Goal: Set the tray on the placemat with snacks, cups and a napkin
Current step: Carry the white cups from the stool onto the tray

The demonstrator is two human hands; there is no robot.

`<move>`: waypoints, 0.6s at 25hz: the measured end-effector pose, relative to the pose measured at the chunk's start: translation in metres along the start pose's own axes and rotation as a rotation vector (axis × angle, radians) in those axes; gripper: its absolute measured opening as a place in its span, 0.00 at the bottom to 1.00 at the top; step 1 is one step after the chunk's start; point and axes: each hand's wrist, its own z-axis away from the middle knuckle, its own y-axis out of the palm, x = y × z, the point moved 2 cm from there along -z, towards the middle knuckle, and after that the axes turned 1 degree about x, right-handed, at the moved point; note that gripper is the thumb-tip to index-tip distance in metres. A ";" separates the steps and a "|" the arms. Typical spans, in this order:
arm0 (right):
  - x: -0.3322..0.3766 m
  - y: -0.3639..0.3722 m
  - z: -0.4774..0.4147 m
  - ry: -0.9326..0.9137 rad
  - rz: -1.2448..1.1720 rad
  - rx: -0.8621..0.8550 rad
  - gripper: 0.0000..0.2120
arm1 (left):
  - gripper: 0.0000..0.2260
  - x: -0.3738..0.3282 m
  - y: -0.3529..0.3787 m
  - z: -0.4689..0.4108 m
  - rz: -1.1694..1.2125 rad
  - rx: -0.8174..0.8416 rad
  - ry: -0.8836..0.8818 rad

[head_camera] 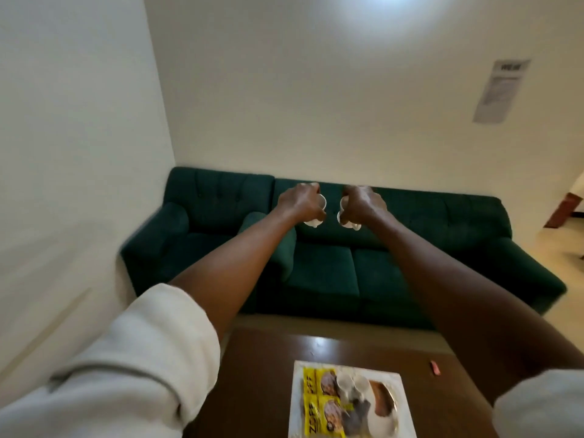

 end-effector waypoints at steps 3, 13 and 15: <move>-0.065 0.006 -0.006 0.090 -0.061 0.034 0.27 | 0.25 -0.039 0.048 -0.016 -0.004 0.039 0.006; -0.285 0.185 -0.049 0.213 -0.065 0.396 0.32 | 0.26 -0.105 0.310 -0.073 0.053 0.290 -0.135; -0.308 0.241 -0.036 0.226 -0.080 0.528 0.32 | 0.26 -0.095 0.372 -0.059 0.062 0.384 -0.207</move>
